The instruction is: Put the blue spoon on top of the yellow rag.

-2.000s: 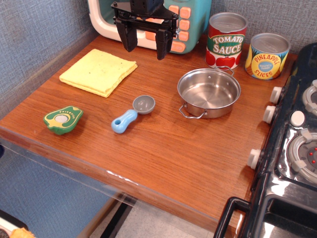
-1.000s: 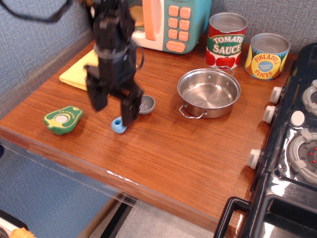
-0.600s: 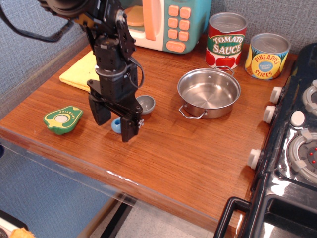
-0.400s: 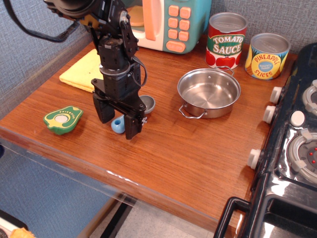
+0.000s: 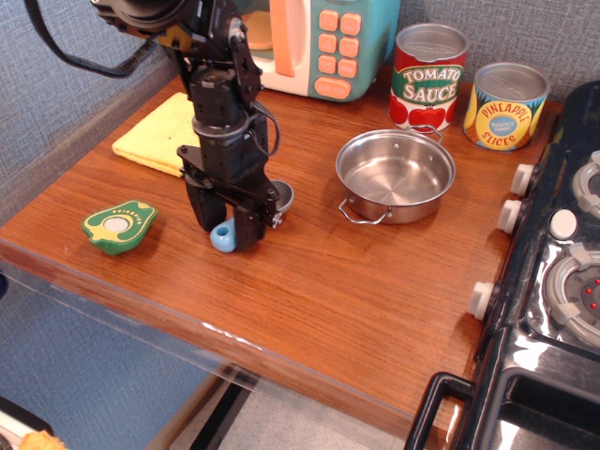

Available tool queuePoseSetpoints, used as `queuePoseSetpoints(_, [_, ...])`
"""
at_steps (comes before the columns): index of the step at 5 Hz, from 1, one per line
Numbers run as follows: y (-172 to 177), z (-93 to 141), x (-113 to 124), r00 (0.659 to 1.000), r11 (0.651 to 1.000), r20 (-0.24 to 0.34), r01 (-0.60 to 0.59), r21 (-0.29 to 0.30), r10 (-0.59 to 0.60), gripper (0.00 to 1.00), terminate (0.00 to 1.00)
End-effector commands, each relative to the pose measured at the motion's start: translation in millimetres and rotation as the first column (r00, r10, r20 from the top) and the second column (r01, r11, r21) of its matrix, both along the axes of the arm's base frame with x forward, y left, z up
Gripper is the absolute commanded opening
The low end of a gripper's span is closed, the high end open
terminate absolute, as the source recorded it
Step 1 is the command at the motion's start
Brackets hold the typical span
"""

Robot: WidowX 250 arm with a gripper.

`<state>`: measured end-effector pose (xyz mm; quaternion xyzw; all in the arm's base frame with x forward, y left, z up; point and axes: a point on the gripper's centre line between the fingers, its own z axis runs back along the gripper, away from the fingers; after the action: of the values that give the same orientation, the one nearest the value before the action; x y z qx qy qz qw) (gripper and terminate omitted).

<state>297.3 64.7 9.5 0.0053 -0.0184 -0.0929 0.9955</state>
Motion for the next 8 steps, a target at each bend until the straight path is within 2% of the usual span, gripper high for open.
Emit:
queuePoseSetpoints(1, [4.2, 20.4, 3.3, 0.999, 1.000, 0.049, 0.000, 0.000, 0.000, 0.00, 0.00])
queuePoseSetpoints(2, [3.6, 29.8, 5.4, 0.999, 1.000, 0.052, 0.005, -0.012, -0.004, 0.00, 0.00])
queuePoseSetpoints(3, [20.5, 56.4, 18.6, 0.993, 0.998, 0.104, -0.056, -0.018, 0.058, 0.00, 0.00])
queuePoseSetpoints(4, [57.1, 61.9, 35.9, 0.984, 0.990, 0.107, -0.142, -0.010, 0.143, 0.00, 0.00])
queuePoseSetpoints(5, [98.3, 57.8, 43.6, 0.973, 0.977, 0.099, -0.213, 0.023, 0.209, 0.00, 0.00])
queuePoseSetpoints(6, [122.7, 50.2, 43.4, 0.963, 0.965, 0.086, -0.259, 0.036, 0.256, 0.00, 0.00])
queuePoseSetpoints(8, [127.2, 45.5, 58.9, 0.970, 0.971, 0.092, -0.232, 0.057, 0.226, 0.00, 0.00])
